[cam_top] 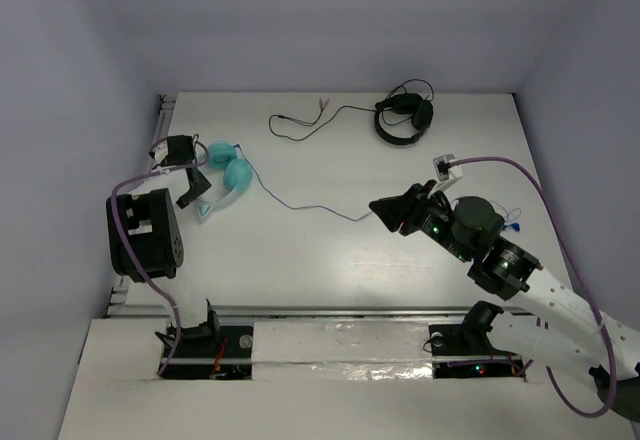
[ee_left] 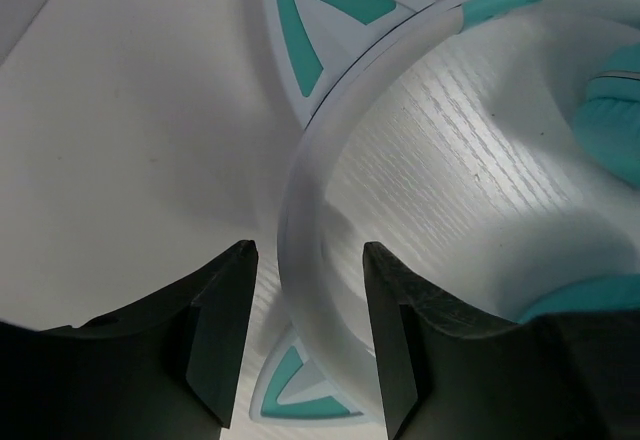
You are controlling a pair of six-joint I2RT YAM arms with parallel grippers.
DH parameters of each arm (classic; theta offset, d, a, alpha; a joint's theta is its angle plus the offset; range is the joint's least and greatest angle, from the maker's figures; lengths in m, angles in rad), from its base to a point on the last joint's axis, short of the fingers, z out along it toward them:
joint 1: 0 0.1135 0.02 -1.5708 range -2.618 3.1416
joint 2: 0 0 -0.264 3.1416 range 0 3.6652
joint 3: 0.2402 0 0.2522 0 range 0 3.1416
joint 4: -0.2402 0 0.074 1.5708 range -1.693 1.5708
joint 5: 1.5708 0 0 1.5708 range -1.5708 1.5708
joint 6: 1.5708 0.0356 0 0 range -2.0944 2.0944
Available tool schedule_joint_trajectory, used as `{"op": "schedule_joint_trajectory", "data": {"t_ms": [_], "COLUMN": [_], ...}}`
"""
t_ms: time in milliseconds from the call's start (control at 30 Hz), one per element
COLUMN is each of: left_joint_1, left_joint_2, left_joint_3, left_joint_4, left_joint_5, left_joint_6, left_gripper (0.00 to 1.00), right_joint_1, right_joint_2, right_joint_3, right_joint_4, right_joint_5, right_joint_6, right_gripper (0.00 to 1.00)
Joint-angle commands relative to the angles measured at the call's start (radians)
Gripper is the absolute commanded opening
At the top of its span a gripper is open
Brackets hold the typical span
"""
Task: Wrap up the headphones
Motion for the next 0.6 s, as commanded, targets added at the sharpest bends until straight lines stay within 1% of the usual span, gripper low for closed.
{"op": "schedule_joint_trajectory", "data": {"t_ms": [0, 133, 233, 267, 300, 333, 400, 467, 500, 567], "left_joint_1": [0.008, 0.008, 0.008, 0.008, 0.008, 0.008, 0.008, 0.008, 0.008, 0.008], "left_joint_2": [0.034, 0.062, 0.091, 0.099, 0.11, 0.111, 0.096, 0.072, 0.053, -0.023], "left_joint_3": [0.049, 0.069, 0.078, 0.082, 0.085, 0.089, 0.094, 0.108, 0.111, 0.109], "left_joint_4": [0.014, 0.016, 0.022, 0.019, 0.016, 0.013, 0.011, 0.001, -0.001, 0.002], "left_joint_5": [0.015, 0.014, 0.023, 0.037, 0.044, 0.049, 0.098, 0.146, 0.199, 0.261], "left_joint_6": [0.022, 0.029, 0.04, 0.043, 0.049, 0.057, 0.066, 0.072, 0.072, 0.081], "left_gripper": [0.43, 0.41, 0.25, 0.12, 0.05, 0.01, 0.0, 0.0, 0.0, 0.0], "right_joint_1": [0.0, 0.0, 0.0, 0.0, 0.0, 0.0, 0.0, 0.0, 0.0, 0.0], "right_joint_2": [-0.012, -0.015, -0.017, -0.017, -0.015, -0.014, -0.009, 0.003, 0.011, 0.04], "right_joint_3": [-0.004, -0.01, -0.012, -0.012, -0.01, -0.012, -0.013, -0.015, -0.013, -0.009], "right_joint_4": [0.058, 0.054, 0.052, 0.052, 0.051, 0.051, 0.051, 0.048, 0.048, 0.052], "right_joint_5": [-0.02, -0.011, 0.005, 0.012, 0.017, 0.02, 0.052, 0.083, 0.089, 0.076], "right_joint_6": [-0.02, -0.02, -0.02, -0.02, -0.02, -0.018, -0.007, -0.007, -0.007, -0.01], "right_gripper": [0.42, 0.42, 0.42, 0.42, 0.42, 0.42, 0.41, 0.32, 0.2, 0.11]}}
